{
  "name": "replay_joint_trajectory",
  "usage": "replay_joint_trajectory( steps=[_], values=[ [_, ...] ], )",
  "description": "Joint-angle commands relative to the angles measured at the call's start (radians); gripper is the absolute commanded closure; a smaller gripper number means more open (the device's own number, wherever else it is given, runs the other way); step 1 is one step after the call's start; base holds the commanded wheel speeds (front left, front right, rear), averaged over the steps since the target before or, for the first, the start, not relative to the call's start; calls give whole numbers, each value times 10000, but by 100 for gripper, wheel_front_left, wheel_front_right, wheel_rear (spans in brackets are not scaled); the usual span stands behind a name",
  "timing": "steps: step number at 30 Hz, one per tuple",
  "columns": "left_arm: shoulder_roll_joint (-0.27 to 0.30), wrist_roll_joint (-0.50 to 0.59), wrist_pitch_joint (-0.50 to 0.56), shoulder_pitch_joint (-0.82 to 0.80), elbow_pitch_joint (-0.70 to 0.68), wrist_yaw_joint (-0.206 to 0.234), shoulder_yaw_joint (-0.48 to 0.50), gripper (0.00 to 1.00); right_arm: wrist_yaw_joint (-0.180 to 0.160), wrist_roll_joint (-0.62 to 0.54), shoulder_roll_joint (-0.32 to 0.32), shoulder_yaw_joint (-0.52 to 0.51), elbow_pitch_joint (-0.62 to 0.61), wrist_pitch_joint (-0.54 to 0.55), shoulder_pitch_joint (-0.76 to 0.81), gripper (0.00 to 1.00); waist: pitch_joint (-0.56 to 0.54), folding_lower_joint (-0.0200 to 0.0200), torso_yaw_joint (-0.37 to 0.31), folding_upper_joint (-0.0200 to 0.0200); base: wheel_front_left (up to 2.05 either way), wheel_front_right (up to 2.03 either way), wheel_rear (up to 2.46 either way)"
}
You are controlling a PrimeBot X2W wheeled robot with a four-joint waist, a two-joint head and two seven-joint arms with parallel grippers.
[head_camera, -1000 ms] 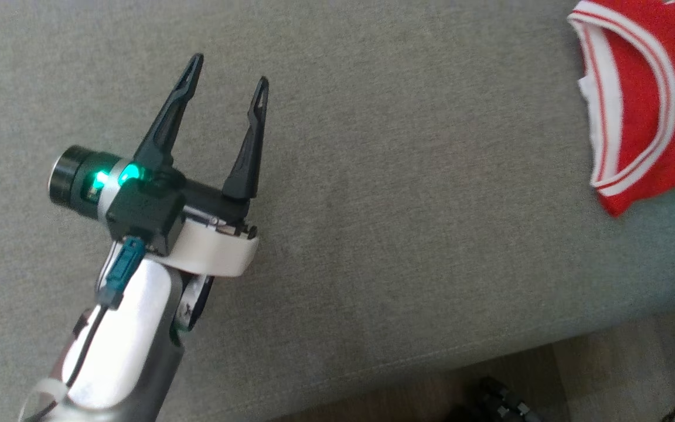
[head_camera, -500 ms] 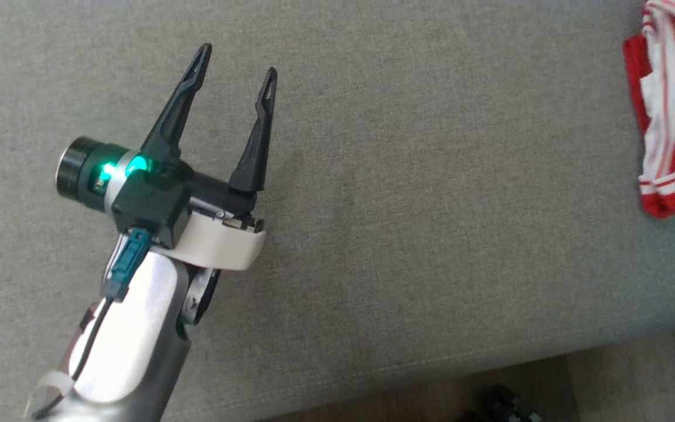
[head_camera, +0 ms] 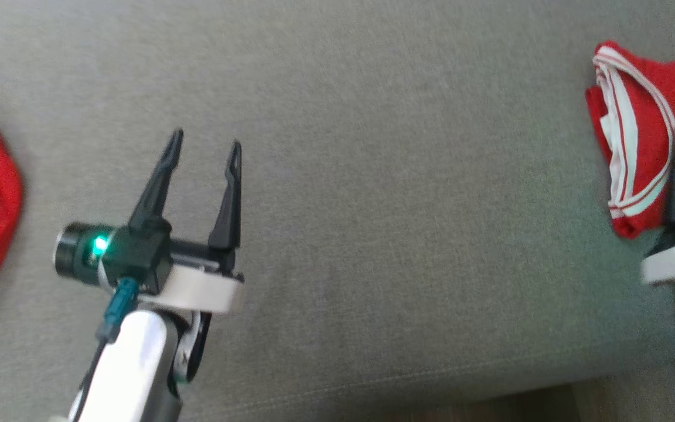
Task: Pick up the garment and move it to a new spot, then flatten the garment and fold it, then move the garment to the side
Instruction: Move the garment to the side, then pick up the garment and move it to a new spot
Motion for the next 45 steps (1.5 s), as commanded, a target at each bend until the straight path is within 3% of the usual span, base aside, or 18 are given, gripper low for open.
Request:
replay_joint_trajectory(
  steps=[1,7,13,29,45],
  values=[
    [91,-46,-51,42,-272,79,414,0,-7,85,25,402,-589,-101,187,0,-533,0,350,0,0,0,0],
    [120,-196,-51,771,-184,331,702,0,-7,371,650,1540,-1233,-59,959,0,-1163,0,959,0,0,0,0],
    [240,-409,-50,1451,39,553,1007,0,-7,580,940,2061,-1369,34,1663,0,-1810,0,1383,0,0,0,0],
    [510,-764,271,2762,145,733,1065,0,-7,882,1101,2210,-1795,578,3386,0,-3250,0,1499,0,0,0,0],
    [606,-850,403,2989,99,827,966,0,-7,1148,1104,2120,-1926,687,3645,0,-3451,0,1438,0,0,0,0]
  ],
)
